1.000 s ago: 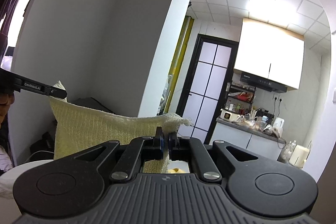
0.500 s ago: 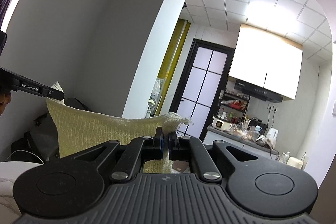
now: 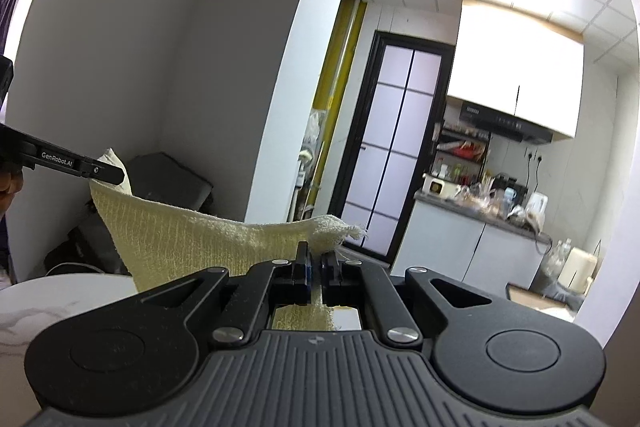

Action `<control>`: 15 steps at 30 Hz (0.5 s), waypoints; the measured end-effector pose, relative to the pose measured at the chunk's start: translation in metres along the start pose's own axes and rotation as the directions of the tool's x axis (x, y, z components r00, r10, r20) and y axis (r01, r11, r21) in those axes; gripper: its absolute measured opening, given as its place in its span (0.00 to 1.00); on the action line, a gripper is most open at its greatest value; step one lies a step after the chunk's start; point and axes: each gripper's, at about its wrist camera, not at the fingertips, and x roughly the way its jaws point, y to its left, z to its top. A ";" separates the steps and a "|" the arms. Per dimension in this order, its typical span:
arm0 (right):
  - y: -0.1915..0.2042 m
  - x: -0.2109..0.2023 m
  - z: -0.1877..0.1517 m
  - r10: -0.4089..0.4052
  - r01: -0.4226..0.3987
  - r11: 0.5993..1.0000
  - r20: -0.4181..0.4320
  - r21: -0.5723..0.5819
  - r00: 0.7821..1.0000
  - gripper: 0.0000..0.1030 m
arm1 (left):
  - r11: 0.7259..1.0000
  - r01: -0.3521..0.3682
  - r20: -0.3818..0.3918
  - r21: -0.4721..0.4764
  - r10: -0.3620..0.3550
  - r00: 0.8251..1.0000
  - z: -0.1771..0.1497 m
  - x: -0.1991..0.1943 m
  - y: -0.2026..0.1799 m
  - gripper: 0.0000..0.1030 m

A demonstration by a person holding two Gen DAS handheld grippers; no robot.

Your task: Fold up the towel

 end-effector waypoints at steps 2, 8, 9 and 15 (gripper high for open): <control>0.004 -0.005 -0.006 0.006 -0.006 1.000 -0.012 0.010 1.000 0.05 | 1.000 -0.002 -0.009 -0.006 0.002 1.000 -0.007 -0.008 0.001 0.03; 0.016 -0.026 -0.018 0.021 -0.020 0.999 -0.030 0.040 0.999 0.05 | 1.000 -0.005 -0.025 -0.020 0.004 1.000 -0.017 -0.024 0.002 0.03; 0.018 -0.030 -0.020 0.023 -0.022 0.999 -0.033 0.045 0.999 0.05 | 1.000 -0.005 -0.028 -0.021 0.005 1.000 -0.018 -0.026 0.002 0.03; 0.033 -0.044 -0.030 0.029 -0.026 0.998 -0.052 0.065 0.998 0.05 | 0.999 -0.007 -0.049 -0.039 0.005 0.999 -0.033 -0.041 0.008 0.03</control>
